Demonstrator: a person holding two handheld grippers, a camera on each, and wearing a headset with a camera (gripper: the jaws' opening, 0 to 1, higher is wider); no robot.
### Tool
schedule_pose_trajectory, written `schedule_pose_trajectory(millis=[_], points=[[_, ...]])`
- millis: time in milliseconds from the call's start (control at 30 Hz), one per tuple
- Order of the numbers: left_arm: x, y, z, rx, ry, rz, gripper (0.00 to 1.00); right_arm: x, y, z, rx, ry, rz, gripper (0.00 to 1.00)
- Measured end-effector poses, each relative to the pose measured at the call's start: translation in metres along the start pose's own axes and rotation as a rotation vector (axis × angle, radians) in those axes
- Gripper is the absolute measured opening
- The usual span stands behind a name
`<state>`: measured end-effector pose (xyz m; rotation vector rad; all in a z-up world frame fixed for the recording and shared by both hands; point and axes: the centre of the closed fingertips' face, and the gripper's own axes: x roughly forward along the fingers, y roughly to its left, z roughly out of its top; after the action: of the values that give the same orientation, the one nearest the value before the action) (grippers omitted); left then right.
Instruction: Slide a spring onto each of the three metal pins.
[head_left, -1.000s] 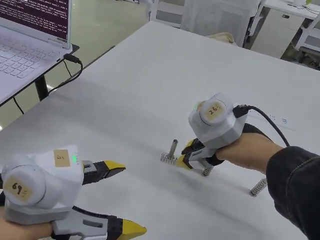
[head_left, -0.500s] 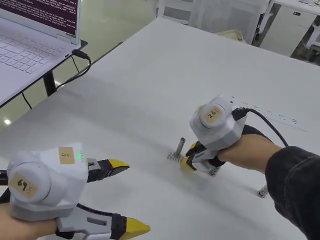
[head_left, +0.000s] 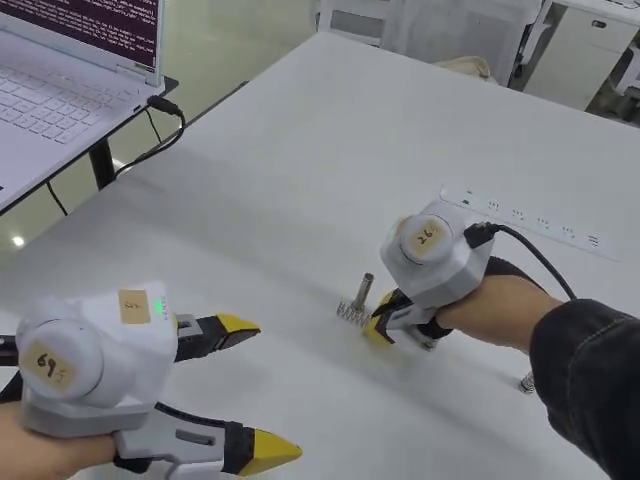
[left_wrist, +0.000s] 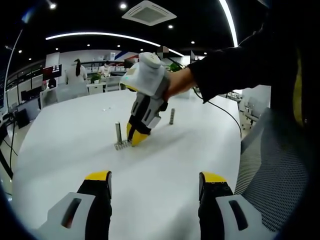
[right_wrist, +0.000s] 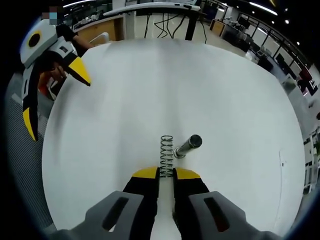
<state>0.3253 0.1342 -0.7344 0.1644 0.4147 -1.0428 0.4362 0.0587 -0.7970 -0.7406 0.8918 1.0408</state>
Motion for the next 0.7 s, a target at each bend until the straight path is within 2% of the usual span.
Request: schedule_pose_trajectory(millis=[167,400,500,667,700], points=[[0.0,-0.001,0.0,0.005,0.004,-0.002,0.67,-0.006,0.006,-0.004,-0.014,0.021,-0.003,0.08],[0.0,0.001,0.007,0.025,0.001,-0.004,0.65,-0.029,0.029,-0.002,-0.046,0.031,0.04,0.08],[-0.001,0.001,0.013,0.037,-0.005,-0.002,0.63,-0.04,0.041,0.004,-0.055,0.017,0.064,0.08],[-0.005,0.004,0.022,0.073,-0.008,0.004,0.57,-0.058,0.069,0.012,-0.07,0.001,0.127,0.08],[-0.006,0.003,0.026,0.091,-0.011,0.0,0.56,-0.063,0.079,0.013,-0.087,0.003,0.142,0.08]])
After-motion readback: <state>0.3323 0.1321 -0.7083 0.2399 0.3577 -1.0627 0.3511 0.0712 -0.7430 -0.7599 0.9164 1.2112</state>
